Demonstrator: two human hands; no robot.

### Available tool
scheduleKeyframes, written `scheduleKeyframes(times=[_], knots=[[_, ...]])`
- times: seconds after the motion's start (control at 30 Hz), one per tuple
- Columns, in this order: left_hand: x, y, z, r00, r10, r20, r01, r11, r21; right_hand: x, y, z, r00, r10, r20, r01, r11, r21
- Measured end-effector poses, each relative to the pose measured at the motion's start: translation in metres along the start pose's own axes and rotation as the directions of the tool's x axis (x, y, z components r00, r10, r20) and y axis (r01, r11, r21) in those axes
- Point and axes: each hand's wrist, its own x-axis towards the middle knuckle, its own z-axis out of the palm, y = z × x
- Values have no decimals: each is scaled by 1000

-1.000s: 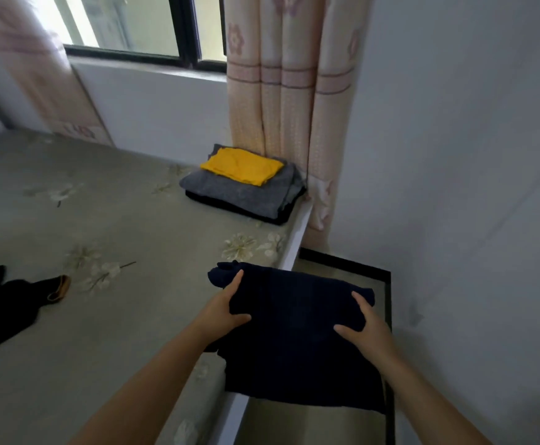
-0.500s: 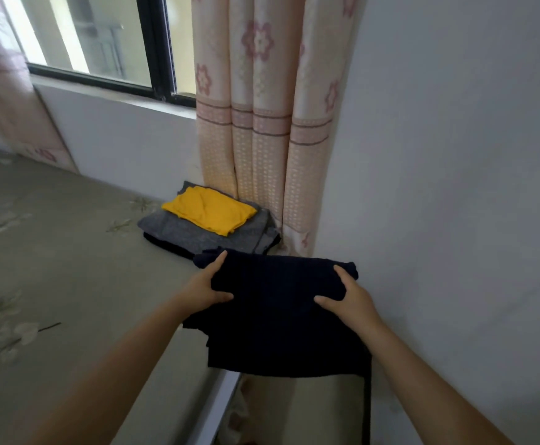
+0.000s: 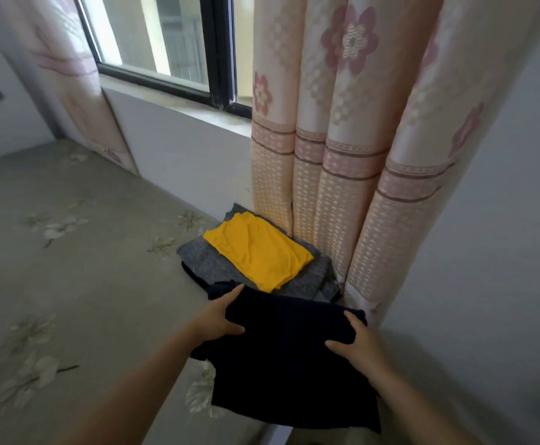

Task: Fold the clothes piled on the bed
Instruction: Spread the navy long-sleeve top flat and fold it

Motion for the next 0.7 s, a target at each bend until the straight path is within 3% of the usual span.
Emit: scheduleKeyframes(times=[0.1,0.27,0.47,0.6,0.7], knots=[[36,1,-26,997,-74,-39,77,994,77,58,-16,0,997,-28,70,29,1000,-9],[112,25,-84,973,-148,-179,176,972,154,144,-58,-13,991,-130,18,128,988,86],[211,75,-191,930,-38,-365,166,930,327,221,-103,-13,978,-208,2,201,950,238],[251,50,-206,841,-82,-534,410,740,533,258,-95,18,983,-148,113,113,957,266],[263,0,-147,861,-253,-441,485,668,564,277,-71,45,970,9,245,-41,991,127]])
